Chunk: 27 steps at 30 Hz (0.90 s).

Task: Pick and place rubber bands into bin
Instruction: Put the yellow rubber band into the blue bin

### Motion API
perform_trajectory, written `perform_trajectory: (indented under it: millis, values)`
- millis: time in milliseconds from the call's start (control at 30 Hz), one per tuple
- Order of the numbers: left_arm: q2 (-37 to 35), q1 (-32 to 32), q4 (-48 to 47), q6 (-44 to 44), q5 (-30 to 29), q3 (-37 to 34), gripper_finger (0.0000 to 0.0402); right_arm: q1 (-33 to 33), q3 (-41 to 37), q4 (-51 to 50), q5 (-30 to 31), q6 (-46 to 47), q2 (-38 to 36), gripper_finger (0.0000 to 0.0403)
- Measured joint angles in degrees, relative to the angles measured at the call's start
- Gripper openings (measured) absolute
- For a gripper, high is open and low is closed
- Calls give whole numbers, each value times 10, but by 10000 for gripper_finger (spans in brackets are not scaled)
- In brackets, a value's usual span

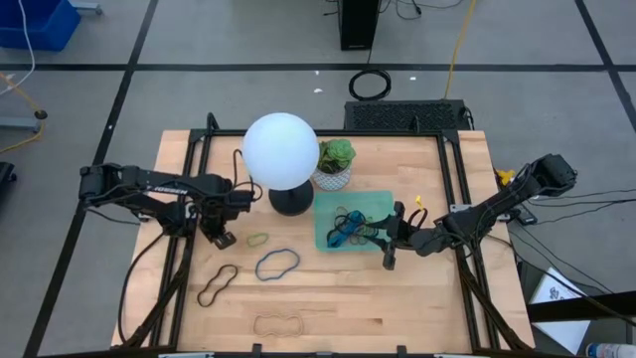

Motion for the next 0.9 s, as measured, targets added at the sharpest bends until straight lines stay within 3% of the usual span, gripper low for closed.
perform_trajectory:
  millis: [333,767,900]
  values:
    - [0,-26,-3,9,54,0,0,0,0,0,0,-7,0,142]
    - [0,-65,-7,16,208,0,0,0,0,0,0,-9,0,142]
    - [0,-78,-4,-5,227,0,0,0,0,0,0,-9,0,142]
